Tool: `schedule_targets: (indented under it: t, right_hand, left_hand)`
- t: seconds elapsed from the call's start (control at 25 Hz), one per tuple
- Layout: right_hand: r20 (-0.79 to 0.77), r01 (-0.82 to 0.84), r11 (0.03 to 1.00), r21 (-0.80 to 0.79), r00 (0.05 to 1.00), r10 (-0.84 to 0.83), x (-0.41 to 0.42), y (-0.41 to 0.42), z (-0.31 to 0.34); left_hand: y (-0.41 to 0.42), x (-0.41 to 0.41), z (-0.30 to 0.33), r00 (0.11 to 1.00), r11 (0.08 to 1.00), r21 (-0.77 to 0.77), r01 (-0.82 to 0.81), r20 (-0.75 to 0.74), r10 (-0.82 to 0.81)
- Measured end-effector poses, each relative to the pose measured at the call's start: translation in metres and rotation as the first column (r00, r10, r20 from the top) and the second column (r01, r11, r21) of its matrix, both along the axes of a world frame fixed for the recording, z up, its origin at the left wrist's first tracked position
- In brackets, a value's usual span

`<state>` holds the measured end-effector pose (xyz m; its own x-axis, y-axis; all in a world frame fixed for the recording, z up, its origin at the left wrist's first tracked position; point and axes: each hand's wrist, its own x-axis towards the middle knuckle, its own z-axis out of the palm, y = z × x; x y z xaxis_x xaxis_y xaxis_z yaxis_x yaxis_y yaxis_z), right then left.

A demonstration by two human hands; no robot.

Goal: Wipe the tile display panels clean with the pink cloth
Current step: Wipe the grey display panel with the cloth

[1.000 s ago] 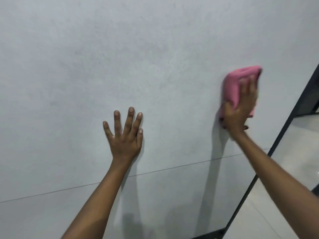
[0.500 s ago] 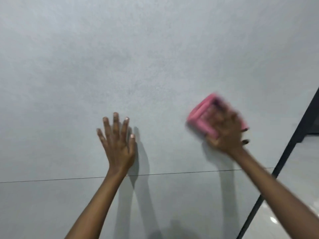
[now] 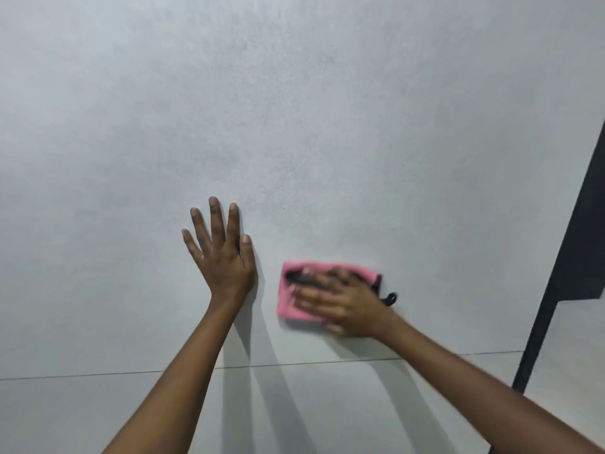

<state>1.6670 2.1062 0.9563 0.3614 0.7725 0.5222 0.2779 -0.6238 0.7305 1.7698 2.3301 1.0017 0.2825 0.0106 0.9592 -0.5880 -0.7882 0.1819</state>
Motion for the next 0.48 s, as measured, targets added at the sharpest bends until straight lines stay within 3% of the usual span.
schedule_targets:
  t: [0.08,0.16,0.24,0.32,0.36,0.4,0.48]
  right_hand:
    - [0.244,-0.031,0.958,0.287,0.969,-0.041,-0.003,-0.029,0.076]
    - [0.428,-0.052,0.828,0.558,0.873,-0.233,-0.010,-0.071,0.177]
    - [0.456,-0.179,0.587,0.789,0.811,-0.366,-0.023,-0.100,0.263]
    - [0.446,-0.275,0.419,0.865,0.805,-0.391,-0.024,-0.092,0.295]
    - [0.449,-0.278,0.431,0.858,0.813,-0.370,-0.017,-0.079,0.289]
    - [0.470,-0.269,0.518,0.812,0.827,-0.309,-0.007,-0.061,0.270]
    - [0.431,-0.186,0.842,0.507,0.900,-0.060,0.014,-0.010,0.205]
  left_hand:
    - [-0.003,-0.007,0.018,0.997,0.996,-0.052,0.078,-0.017,-0.079]
    - [-0.005,-0.012,0.066,0.989,0.988,-0.071,0.140,0.050,-0.136]
    - [-0.002,-0.008,0.123,0.983,0.986,-0.056,0.155,0.110,-0.148]
    - [0.001,-0.001,0.156,0.984,0.993,-0.004,0.116,0.134,-0.114]
    - [0.001,0.004,0.158,0.988,0.996,0.023,0.089,0.125,-0.091]
    - [0.000,0.008,0.156,0.990,0.997,0.045,0.058,0.124,-0.063]
    - [0.000,0.014,0.153,0.991,0.997,0.081,0.008,0.131,-0.019]
